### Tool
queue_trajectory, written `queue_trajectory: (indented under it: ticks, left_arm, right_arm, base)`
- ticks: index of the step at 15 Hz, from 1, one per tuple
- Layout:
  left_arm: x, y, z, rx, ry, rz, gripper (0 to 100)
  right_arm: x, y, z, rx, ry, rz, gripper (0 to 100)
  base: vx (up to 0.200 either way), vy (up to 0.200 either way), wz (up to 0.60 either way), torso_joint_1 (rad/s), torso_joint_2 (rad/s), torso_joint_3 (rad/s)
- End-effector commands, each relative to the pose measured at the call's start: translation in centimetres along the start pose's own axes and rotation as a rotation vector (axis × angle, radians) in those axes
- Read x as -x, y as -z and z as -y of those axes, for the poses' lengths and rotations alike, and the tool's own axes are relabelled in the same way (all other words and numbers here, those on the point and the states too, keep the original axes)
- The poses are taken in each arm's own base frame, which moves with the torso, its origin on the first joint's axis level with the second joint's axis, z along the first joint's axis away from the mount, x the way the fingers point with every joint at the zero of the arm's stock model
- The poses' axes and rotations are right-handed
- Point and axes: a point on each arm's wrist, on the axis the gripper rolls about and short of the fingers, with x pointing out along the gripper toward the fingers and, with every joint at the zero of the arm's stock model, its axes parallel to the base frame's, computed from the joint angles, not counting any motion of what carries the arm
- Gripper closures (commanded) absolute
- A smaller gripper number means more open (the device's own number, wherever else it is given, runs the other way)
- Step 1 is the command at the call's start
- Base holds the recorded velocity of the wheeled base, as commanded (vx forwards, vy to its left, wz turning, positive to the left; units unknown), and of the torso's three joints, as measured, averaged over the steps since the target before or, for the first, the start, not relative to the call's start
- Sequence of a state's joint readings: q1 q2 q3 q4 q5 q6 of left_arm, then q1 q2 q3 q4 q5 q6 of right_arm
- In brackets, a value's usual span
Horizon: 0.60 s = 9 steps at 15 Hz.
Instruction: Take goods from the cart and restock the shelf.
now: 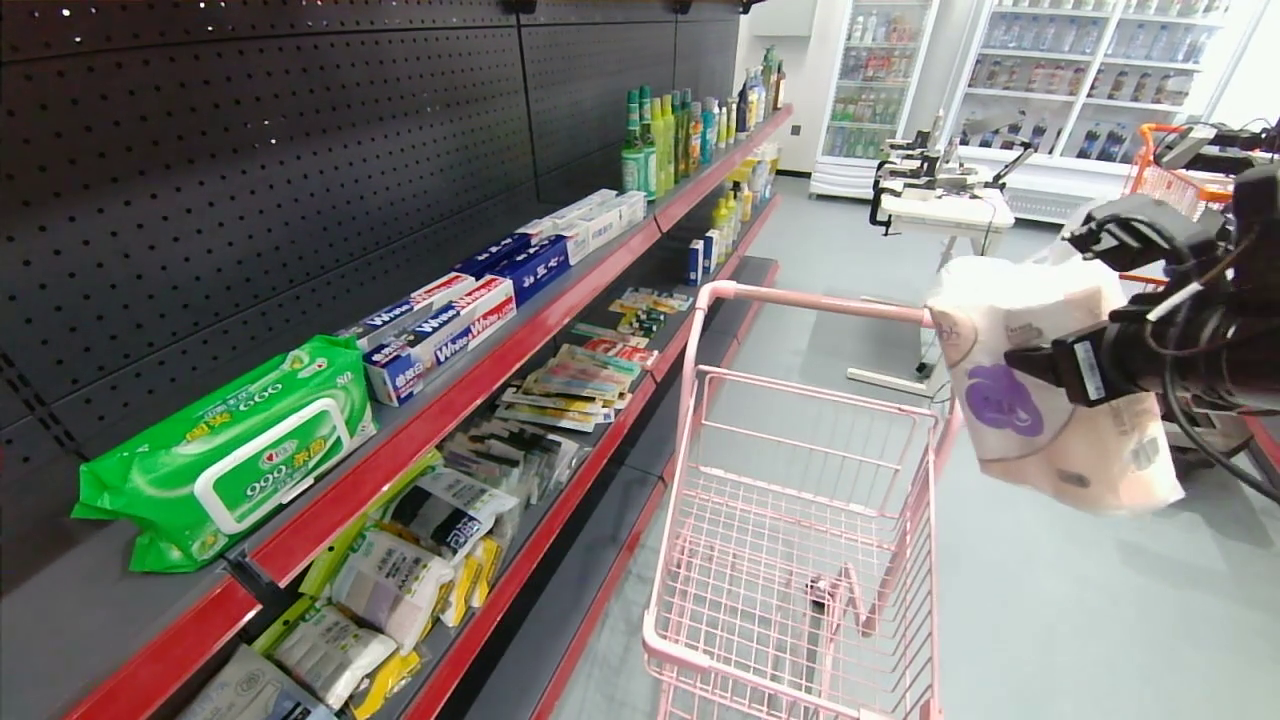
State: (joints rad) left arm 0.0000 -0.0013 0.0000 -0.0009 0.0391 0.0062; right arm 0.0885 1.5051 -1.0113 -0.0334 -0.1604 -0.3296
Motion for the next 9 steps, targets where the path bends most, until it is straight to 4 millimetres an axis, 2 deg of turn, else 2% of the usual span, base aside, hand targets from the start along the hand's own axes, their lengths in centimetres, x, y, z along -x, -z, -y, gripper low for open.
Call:
queue_trajectory:
  ticks: [1, 6, 9]
  left_arm:
    - [0.0, 0.0, 0.0, 0.000, -0.001, -0.001, 0]
    - [0.0, 0.0, 0.0, 0.000, -0.001, -0.001, 0]
    - [0.0, 0.0, 0.0, 0.000, -0.001, -0.001, 0]
  right_arm:
    - [4.2, 0.8, 1.3, -0.026, 0.057, 0.063, 100]
    - [10.4, 4.8, 2.2, -0.066, 0.162, 0.107, 100]
    - [12.8, 7.5, 2.1, -0.091, 0.232, 0.114, 100]
  base:
    - [0.000, 0.000, 0.00, 0.000, 0.00, 0.000]
    - [0.000, 0.000, 0.00, 0.000, 0.00, 0.000]
    - [0.000, 0.000, 0.00, 0.000, 0.00, 0.000]
